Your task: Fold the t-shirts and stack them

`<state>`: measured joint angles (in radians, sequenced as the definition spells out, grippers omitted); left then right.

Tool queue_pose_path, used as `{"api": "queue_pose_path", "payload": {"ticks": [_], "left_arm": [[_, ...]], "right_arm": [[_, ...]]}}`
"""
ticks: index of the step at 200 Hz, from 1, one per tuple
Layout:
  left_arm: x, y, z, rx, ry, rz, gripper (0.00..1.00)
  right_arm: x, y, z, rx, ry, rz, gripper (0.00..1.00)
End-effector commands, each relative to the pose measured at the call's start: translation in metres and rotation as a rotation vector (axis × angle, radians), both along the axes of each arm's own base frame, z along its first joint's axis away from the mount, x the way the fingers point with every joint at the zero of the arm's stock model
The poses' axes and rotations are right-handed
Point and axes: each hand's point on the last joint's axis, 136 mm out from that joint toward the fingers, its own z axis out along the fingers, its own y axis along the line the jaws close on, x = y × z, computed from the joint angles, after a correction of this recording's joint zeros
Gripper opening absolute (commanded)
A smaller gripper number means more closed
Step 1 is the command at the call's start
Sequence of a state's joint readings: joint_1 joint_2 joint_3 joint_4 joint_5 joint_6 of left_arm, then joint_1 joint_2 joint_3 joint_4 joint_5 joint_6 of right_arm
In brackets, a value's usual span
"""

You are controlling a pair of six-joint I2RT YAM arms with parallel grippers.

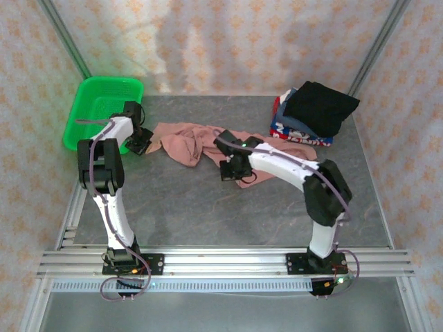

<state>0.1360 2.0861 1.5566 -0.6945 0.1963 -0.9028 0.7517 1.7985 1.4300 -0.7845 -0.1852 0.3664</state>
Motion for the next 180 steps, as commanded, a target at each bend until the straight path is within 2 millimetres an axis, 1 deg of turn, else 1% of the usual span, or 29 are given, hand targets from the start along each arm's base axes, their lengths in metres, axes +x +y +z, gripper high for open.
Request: {"api": "queue_pose_path", "payload": {"ticks": [1, 5, 23, 47, 50, 51, 53, 60, 73, 80, 91, 101, 112, 127, 135, 151, 160, 180], "left_arm": [[0.018, 0.022, -0.013, 0.073, -0.044, -0.079, 0.00], [0.020, 0.022, -0.006, 0.079, -0.060, -0.085, 0.00], [0.027, 0.028, 0.040, 0.127, -0.152, -0.105, 0.00], [0.031, 0.035, 0.101, 0.184, -0.264, -0.126, 0.00], [0.031, 0.036, 0.103, 0.186, -0.270, -0.126, 0.00], [0.031, 0.036, 0.111, 0.191, -0.285, -0.125, 0.00], [0.030, 0.036, 0.119, 0.195, -0.301, -0.124, 0.00], [0.030, 0.035, 0.136, 0.203, -0.340, -0.124, 0.00], [0.028, 0.033, 0.161, 0.206, -0.404, -0.126, 0.00], [0.027, 0.031, 0.171, 0.205, -0.429, -0.126, 0.00], [0.025, 0.027, 0.180, 0.189, -0.452, -0.133, 0.00], [0.023, 0.020, 0.180, 0.154, -0.460, -0.138, 0.00], [0.018, 0.009, 0.175, 0.128, -0.457, -0.158, 0.00], [0.010, -0.008, 0.161, 0.107, -0.422, -0.202, 0.00], [0.005, -0.019, 0.150, 0.088, -0.399, -0.228, 0.01], [-0.006, -0.037, 0.130, 0.050, -0.363, -0.273, 0.13], [-0.013, -0.047, 0.118, 0.030, -0.338, -0.297, 0.19], [-0.034, -0.065, 0.094, 0.005, -0.267, -0.348, 0.38]], "right_arm": [[0.007, -0.015, 0.039, 0.049, -0.050, -0.041, 0.01], [0.008, -0.018, 0.045, 0.052, -0.057, -0.049, 0.01], [0.013, -0.038, 0.071, 0.074, -0.097, -0.088, 0.00], [0.021, -0.074, 0.105, 0.105, -0.172, -0.163, 0.00], [0.022, -0.078, 0.109, 0.110, -0.181, -0.172, 0.00], [0.022, -0.079, 0.110, 0.111, -0.183, -0.174, 0.00], [0.023, -0.082, 0.113, 0.115, -0.187, -0.180, 0.00], [0.025, -0.093, 0.121, 0.127, -0.202, -0.203, 0.00], [0.029, -0.110, 0.133, 0.138, -0.227, -0.235, 0.00], [0.030, -0.119, 0.137, 0.136, -0.236, -0.248, 0.00], [0.030, -0.128, 0.139, 0.134, -0.233, -0.257, 0.00], [0.028, -0.133, 0.137, 0.129, -0.224, -0.258, 0.00], [0.024, -0.136, 0.132, 0.118, -0.208, -0.248, 0.00], [0.016, -0.143, 0.119, 0.087, -0.177, -0.252, 0.00], [0.010, -0.149, 0.111, 0.065, -0.157, -0.262, 0.00], [0.001, -0.159, 0.095, 0.033, -0.128, -0.291, 0.00], [-0.002, -0.162, 0.090, 0.030, -0.119, -0.305, 0.00], [-0.004, -0.163, 0.084, 0.035, -0.115, -0.322, 0.00]]}}
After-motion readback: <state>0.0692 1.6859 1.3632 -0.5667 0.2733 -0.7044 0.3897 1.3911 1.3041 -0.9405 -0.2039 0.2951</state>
